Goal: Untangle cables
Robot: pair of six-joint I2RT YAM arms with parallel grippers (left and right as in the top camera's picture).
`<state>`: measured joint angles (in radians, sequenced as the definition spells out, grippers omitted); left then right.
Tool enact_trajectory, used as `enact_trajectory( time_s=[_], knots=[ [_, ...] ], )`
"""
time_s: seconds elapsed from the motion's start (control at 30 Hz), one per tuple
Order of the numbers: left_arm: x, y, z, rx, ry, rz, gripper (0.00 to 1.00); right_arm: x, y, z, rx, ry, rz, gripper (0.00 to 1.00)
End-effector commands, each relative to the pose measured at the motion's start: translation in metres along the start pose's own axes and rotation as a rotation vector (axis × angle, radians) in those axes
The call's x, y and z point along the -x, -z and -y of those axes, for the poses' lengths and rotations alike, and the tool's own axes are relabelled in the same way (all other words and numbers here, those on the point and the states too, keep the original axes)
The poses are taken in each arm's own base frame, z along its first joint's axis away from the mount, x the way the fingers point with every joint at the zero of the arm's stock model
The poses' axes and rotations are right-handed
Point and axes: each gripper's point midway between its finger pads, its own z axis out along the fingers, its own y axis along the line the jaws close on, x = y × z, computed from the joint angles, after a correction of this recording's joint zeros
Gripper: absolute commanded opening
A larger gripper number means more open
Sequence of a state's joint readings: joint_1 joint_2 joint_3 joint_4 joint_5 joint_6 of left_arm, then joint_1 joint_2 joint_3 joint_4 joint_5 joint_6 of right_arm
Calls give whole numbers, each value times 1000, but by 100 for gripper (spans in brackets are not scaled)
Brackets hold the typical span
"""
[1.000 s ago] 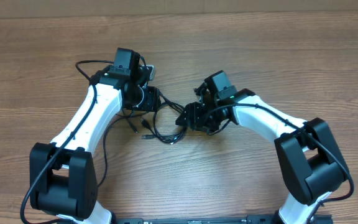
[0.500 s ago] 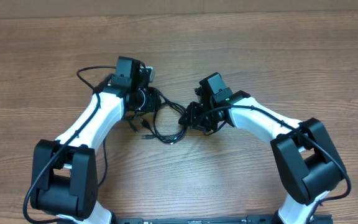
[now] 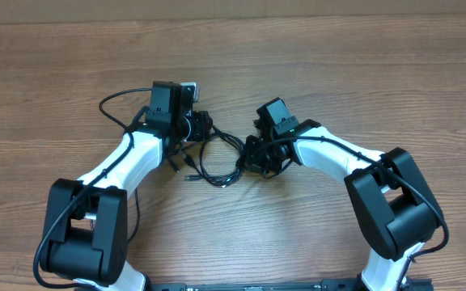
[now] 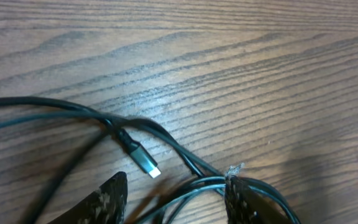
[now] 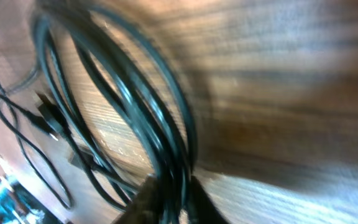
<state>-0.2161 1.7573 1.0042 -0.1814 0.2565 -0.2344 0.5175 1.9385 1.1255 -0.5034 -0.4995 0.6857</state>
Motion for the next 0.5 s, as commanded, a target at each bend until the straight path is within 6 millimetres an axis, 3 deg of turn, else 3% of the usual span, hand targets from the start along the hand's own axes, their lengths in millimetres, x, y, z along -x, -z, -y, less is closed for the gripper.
enact_trajectory(
  time_s=[0.0,0.23,0.4,0.47],
  knots=[
    [-16,-14,-5,10,25,-39,51,-9,3,3,19,22,-61,4],
    [-31,-43,-10,-21,50,-77,53,-18,34,30,-83,60,-168,4],
    [-30,-46,-8,-35,47,-69,38,-5,54,41,-193,163,-142,4],
    [-30,-46,-8,-35,47,-69,28,2,59,42,-223,213,-124,4]
  ],
)
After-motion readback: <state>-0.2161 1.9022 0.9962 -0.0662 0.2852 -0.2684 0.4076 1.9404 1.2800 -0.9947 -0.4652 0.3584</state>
